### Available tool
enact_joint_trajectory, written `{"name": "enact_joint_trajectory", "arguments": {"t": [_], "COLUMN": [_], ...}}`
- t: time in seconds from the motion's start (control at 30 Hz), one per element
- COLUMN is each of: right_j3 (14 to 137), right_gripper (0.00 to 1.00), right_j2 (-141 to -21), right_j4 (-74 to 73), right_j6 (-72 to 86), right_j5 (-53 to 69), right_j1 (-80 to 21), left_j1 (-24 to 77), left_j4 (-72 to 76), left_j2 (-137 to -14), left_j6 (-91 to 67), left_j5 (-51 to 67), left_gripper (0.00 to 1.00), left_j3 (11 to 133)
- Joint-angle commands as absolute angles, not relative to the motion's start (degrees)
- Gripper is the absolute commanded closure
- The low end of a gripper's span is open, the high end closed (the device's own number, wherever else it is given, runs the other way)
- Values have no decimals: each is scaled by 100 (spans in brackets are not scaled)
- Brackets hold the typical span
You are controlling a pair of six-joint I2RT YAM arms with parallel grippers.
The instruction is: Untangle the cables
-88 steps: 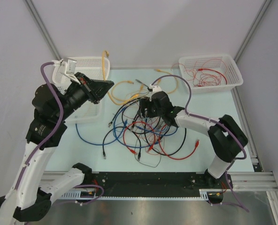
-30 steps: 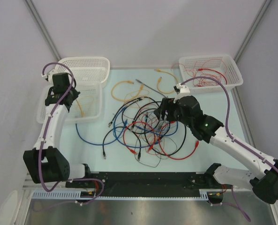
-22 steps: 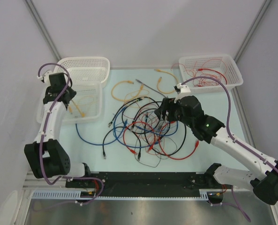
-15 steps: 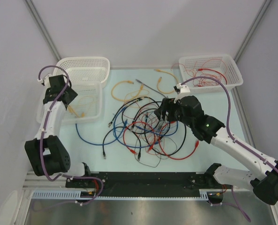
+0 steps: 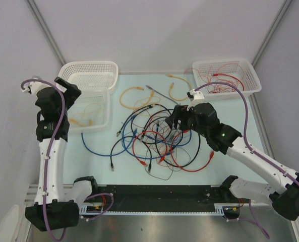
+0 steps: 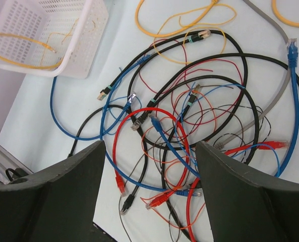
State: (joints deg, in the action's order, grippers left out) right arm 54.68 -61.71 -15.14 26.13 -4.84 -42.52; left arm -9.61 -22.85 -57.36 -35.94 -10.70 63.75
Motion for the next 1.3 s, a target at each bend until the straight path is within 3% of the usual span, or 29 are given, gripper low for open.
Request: {"name": "enact_joint_trajectory", "arguments": {"t": [0.0, 0.13, 0.3, 0.4, 0.47, 0.5, 0.53, 0.57, 0.6, 0.9, 1.27], "right_j3": [5563, 5563, 5572, 5563, 5563, 5563, 5563, 5563, 5563, 5485, 5388], "right_gripper": [23, 23, 25, 25, 25, 25, 25, 25, 25, 26, 25], "right_j2": [-6056, -6021, -5994, -6020, -6055, -6064, -6073, -6082, -6082, -6135, -6477], "right_j4": [-1239, -1292, -1476, -1529, -1512, -1494, -1468, -1433, -1424, -1266, -1020], "right_j6": [2689, 2760, 2804, 2813, 2804, 2804, 2795, 2786, 2769, 2742, 2584], "right_j5": [-404, -404, -501, -527, -475, -440, -413, -370, -369, -325, -97], "right_j1": [-4254, -4254, -4289, -4298, -4315, -4315, -4315, -4315, -4315, -4315, -4192], "left_j1": [-756, -756, -765, -765, -773, -773, -782, -826, -983, -1116, -1160], "left_j4": [-2408, -2575, -2523, -2575, -2742, -2873, -2961, -3153, -3538, -4129, -4361], "left_j2": [-5757, -5792, -5889, -5924, -5889, -5810, -5766, -5740, -5713, -5554, -5325], "left_j6": [-3314, -3401, -3751, -4016, -4279, -4367, -4481, -4857, -5000, -5212, -5414], "left_j5": [-1423, -1714, -1197, -915, -914, -1062, -1203, -1343, -1397, -1090, -844], "left_gripper": [0, 1, 1, 8, 18, 28, 71, 91, 100, 100, 100], "left_j3": [6591, 6671, 6382, 5978, 5810, 5670, 5599, 5573, 5590, 5616, 4711]}}
